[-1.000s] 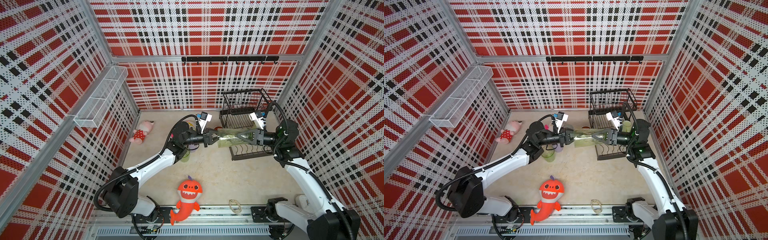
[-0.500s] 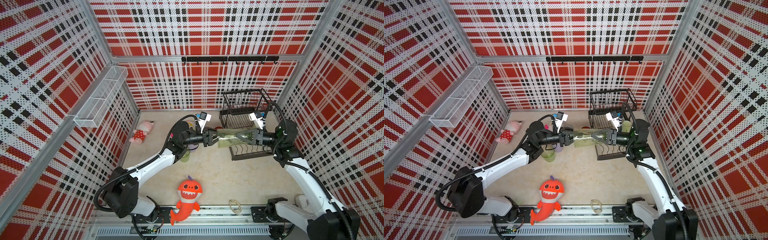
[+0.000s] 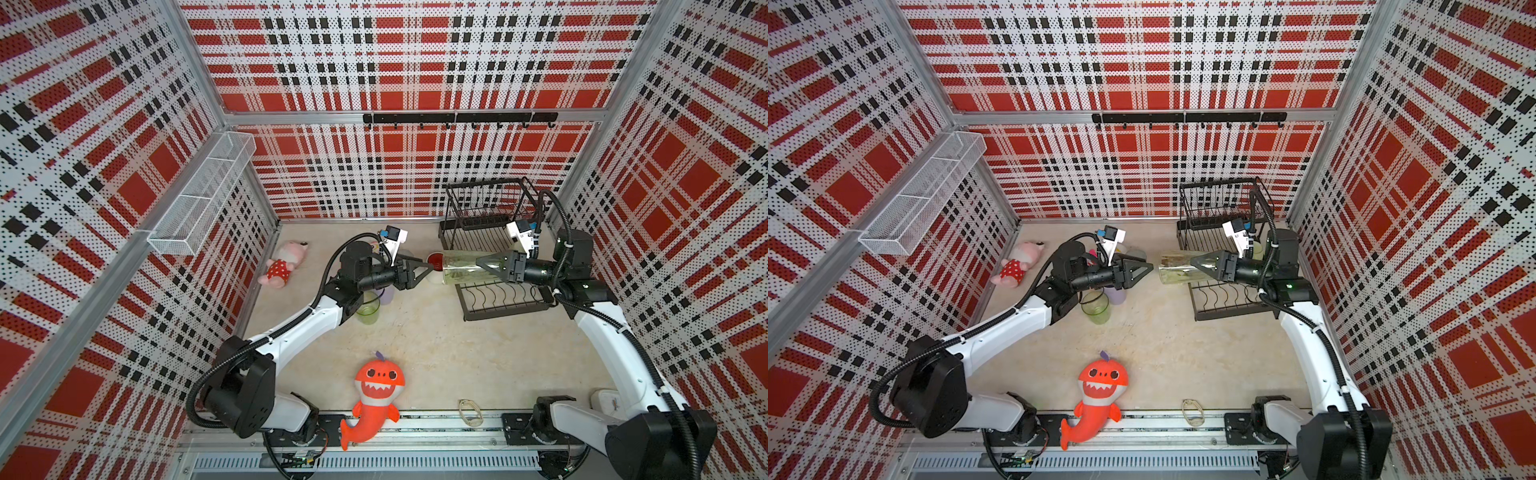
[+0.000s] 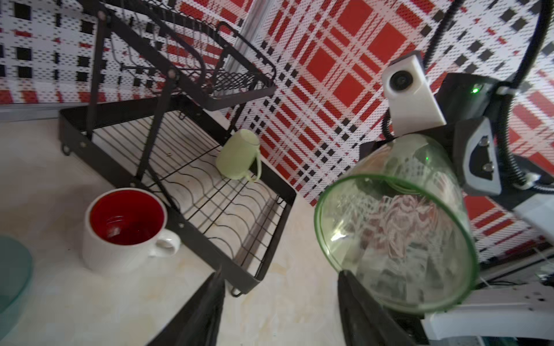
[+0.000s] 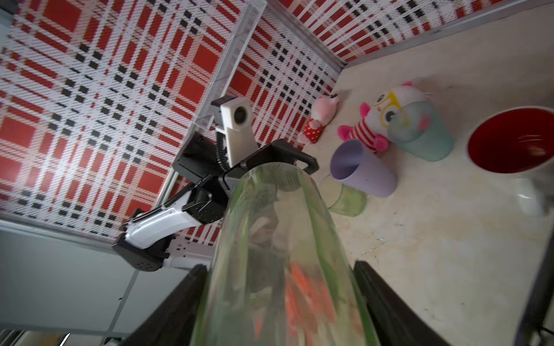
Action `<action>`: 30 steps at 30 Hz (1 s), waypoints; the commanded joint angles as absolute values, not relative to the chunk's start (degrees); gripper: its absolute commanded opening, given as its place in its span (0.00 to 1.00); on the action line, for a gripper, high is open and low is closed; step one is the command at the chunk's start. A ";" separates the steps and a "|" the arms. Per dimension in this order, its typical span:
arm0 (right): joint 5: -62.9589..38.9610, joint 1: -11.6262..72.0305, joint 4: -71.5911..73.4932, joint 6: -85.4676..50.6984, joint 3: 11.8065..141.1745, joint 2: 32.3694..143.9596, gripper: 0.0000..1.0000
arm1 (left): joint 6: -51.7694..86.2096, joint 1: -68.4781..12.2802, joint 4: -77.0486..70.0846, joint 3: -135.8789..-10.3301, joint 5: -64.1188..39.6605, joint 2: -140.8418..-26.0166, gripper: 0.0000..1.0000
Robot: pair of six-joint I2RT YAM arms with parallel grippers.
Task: Load cups into a dish rack
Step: Place the cup upside down at the dish rack.
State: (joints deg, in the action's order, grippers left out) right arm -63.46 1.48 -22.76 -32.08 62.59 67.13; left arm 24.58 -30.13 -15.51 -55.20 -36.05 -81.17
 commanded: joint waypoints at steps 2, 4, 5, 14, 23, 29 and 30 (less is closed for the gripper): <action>-51.41 -0.16 -40.41 -15.70 67.59 69.59 0.61 | 18.28 -29.46 -9.54 -55.54 -30.55 -77.95 0.65; -44.36 -0.22 -44.94 -12.57 69.62 71.27 0.60 | 17.40 -29.12 -8.25 -55.72 -28.80 -77.36 0.65; -42.06 -0.26 -45.77 -11.78 70.01 71.81 0.60 | 17.10 -29.07 -7.88 -55.65 -28.14 -77.11 0.65; -21.06 -0.26 -46.53 -10.81 72.54 75.07 0.55 | 15.64 -28.93 -5.36 -57.00 -23.08 -76.55 0.64; -5.79 -0.18 -47.89 -10.58 75.47 80.47 0.55 | 15.91 -28.92 -5.67 -57.38 -23.38 -76.47 0.63; 4.19 0.00 -47.93 -10.82 75.82 83.73 0.55 | 16.17 -28.76 -5.97 -57.57 -24.07 -75.77 0.63; 5.80 0.00 -48.35 -10.68 76.13 84.63 0.56 | 16.25 -28.67 -6.06 -57.49 -24.63 -75.68 0.63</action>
State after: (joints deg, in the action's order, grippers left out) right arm -1.39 -0.08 -47.37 -11.55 74.35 83.40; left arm 16.51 -29.23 -5.76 -55.66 -23.59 -77.25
